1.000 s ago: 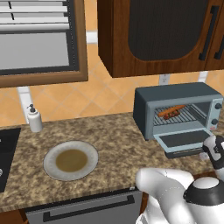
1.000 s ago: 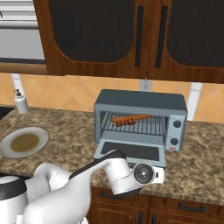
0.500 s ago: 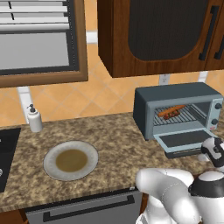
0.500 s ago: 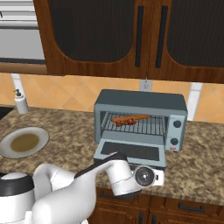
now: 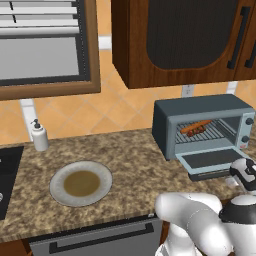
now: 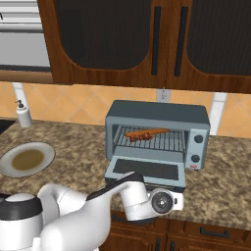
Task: Pick up the kebab skewer and baguette bread, and place them inside the toaster oven. Close the toaster oven door and start by setting the timer.
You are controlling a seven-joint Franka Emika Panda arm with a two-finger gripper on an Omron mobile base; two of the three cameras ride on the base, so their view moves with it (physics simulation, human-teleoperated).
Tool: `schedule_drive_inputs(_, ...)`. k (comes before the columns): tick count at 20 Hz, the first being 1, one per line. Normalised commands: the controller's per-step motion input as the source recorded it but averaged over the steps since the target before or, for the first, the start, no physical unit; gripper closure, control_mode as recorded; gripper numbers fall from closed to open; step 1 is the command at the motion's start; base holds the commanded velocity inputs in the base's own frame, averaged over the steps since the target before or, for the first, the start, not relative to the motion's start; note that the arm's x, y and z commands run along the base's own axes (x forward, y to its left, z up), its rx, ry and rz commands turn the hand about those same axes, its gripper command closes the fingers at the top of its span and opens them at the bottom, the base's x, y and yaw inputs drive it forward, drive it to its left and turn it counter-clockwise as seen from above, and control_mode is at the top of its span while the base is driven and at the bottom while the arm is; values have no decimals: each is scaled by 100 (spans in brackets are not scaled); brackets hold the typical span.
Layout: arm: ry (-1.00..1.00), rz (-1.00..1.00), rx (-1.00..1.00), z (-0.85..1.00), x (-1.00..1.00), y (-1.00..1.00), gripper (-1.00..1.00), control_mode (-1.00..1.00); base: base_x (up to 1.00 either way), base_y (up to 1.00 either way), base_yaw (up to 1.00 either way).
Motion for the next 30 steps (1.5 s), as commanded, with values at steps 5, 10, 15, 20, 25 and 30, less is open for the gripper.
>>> schedule_drive_inputs(5, -5, 0, 0, -1, 11, 0, -100, -100, 0, 0, 0)
schedule_drive_inputs(10, -2, 0, 0, -15, 11, 0, -100, -100, 0, 0, 0)
schedule_drive_inputs(15, 0, 0, 0, -18, 7, 0, -100, -100, 0, 0, 0)
schedule_drive_inputs(20, -3, 0, 0, 0, 9, 0, -100, -100, 0, 0, 0)
schedule_drive_inputs(25, -3, 0, 2, 0, 13, 0, -100, -100, 0, 0, 0)
schedule_drive_inputs(30, -6, 0, 5, 3, 10, 0, -100, -100, 0, 0, 0)
